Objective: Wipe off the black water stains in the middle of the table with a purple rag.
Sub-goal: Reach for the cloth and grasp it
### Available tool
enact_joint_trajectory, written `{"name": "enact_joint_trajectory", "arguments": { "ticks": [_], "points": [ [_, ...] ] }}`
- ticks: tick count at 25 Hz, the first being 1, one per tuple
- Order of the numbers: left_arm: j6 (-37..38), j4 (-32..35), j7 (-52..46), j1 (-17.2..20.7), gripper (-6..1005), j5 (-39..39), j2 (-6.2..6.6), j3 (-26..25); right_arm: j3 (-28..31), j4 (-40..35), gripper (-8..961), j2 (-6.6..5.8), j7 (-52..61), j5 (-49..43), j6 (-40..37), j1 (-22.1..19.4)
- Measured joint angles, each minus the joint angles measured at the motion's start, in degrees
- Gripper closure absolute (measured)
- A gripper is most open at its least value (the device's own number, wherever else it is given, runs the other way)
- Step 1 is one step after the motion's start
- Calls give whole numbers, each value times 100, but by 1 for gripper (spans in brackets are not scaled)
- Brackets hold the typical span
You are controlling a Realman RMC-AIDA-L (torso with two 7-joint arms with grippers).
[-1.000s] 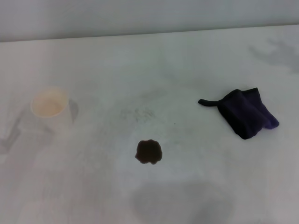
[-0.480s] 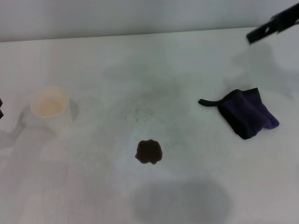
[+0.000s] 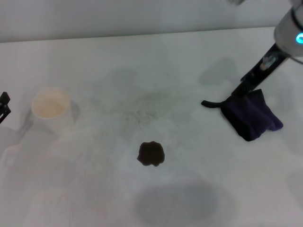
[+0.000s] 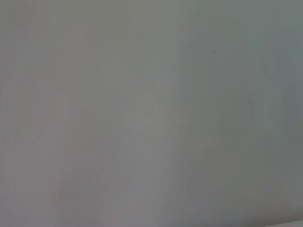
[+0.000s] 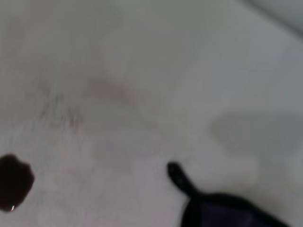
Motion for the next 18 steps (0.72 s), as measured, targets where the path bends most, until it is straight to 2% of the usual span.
{"name": "enact_joint_trajectory", "arguments": {
  "ticks": [5,18],
  "points": [
    [0,-17,0,0,123,37,3,7,-124,-900,140,3,28,88,-438,130],
    [-12,-20,0,-3,125,70,1,8,-112,-1956,142,-69,-214,-82,-1222,84]
  ]
}}
